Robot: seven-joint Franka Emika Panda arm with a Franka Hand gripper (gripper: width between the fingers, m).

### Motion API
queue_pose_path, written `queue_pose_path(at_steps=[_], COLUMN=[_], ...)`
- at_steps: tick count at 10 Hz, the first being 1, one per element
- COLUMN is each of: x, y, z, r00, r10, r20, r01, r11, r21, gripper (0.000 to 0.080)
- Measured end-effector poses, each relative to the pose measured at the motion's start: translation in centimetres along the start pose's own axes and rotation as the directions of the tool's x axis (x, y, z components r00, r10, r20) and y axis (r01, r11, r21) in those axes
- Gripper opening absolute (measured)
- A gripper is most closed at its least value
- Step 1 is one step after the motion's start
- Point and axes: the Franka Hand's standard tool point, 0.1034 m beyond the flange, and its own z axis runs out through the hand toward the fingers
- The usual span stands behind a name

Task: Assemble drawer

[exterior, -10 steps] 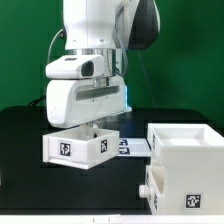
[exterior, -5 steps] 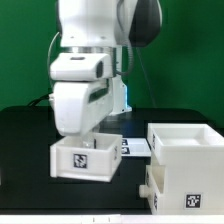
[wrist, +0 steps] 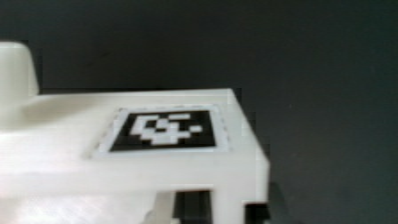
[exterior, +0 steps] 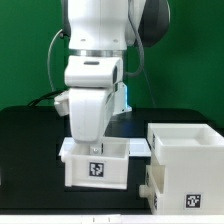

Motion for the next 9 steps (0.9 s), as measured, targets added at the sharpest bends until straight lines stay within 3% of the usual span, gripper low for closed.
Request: queue_pose_path(at_steps=[1, 3, 6, 9], x=[0.2, 1.2, 1.0, 2.0], y=[0.0, 0.2, 0.1, 0.2], z=[0.4, 0.3, 0.4, 0.2], r00=[0.998, 0.992, 0.993, 0.992], r10=[-0.056, -0.124, -0.120, -0.124], r20=[0.002, 0.001, 0.001, 0.001], r01=[0.056, 0.124, 0.120, 0.124], r11=[0.998, 0.992, 0.993, 0.992], r21=[0.013, 0.009, 0.012, 0.009], gripper=[0.0038, 0.0038, 0.0038, 0.0038])
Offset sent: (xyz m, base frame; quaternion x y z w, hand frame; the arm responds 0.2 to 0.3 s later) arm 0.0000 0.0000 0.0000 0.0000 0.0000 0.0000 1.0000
